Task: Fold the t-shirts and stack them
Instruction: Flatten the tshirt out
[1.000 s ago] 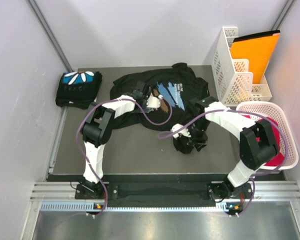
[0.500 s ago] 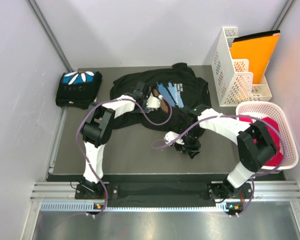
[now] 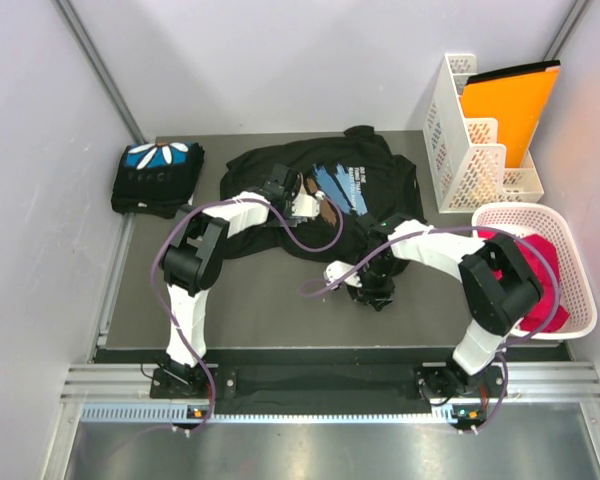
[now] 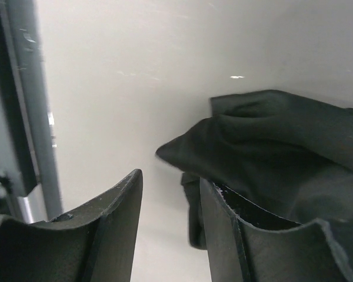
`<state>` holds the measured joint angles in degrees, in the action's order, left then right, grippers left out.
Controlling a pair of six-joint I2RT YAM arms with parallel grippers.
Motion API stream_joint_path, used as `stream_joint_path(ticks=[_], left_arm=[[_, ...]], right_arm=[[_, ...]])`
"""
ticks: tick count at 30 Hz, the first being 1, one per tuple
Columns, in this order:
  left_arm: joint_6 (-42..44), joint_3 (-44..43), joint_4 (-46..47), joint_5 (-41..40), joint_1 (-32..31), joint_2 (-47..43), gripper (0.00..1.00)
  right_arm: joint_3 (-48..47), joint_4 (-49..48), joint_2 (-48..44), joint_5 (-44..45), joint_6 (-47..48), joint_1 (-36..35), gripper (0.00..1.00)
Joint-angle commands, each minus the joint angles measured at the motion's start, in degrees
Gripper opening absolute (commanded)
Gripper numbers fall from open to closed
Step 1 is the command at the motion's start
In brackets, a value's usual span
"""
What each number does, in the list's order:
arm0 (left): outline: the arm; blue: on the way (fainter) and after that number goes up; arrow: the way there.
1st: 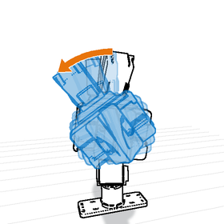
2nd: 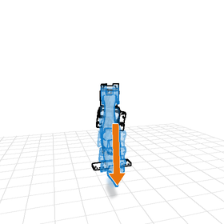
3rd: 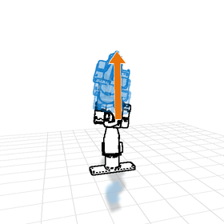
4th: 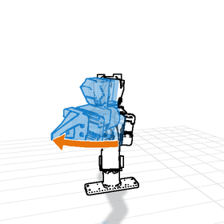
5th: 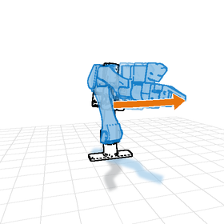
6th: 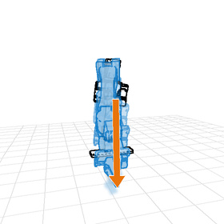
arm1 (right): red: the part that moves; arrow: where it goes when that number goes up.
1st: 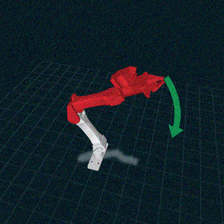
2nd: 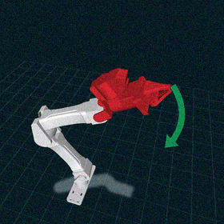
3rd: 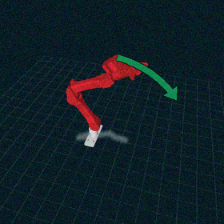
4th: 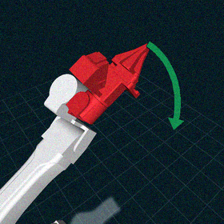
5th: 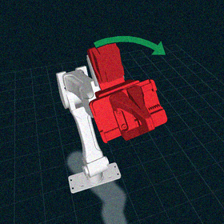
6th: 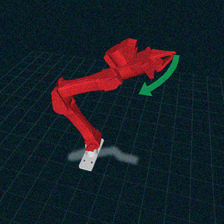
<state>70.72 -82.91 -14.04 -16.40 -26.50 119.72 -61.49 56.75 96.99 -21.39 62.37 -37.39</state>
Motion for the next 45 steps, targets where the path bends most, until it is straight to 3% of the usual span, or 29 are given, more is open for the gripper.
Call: stream_joint_path(ticks=[1,17,26,30,32,34,37,41,45], left_arm=[[0.65,0.56,1.3,-0.38,1.01,-3.35,0.93],[0.39,-0.58,1.65,-0.03,1.19,-2.74,0.93],[0.3,-0.67,1.56,0.06,1.19,-2.56,0.93],[0.12,-0.58,1.39,0.06,1.19,-2.56,0.93],[0.12,-0.41,1.3,0.06,1.19,-2.65,0.93],[0.21,-0.06,1.3,0.14,1.19,-2.91,0.93],[0.65,0.03,1.74,0.23,1.19,-3.0,0.93],[0.39,-0.49,2.09,0.06,1.19,-2.74,0.93],[-0.23,-0.93,2.18,0.32,1.19,-2.48,0.93]], right_arm=[[0.06,-4.1,1.18,2.39,-0.58,-0.5,0.44],[0.23,-6.39,-0.14,11.72,3.46,2.93,0.44],[2.78,-12.97,2.15,13.38,4.08,2.93,0.41],[3.92,-16.05,2.85,14.79,3.73,2.93,0.0],[3.75,-15.45,2.51,15.41,4.25,2.93,0.0],[2.7,-12.91,1.8,14.97,5.21,3.19,0.0],[-5.26,-1.33,-0.04,9.63,9.42,4.42,0.0],[-17.49,20.52,1.35,2.07,17.15,6.62,0.0],[-26.22,27.01,3.38,1.78,18.22,8.29,0.0]])
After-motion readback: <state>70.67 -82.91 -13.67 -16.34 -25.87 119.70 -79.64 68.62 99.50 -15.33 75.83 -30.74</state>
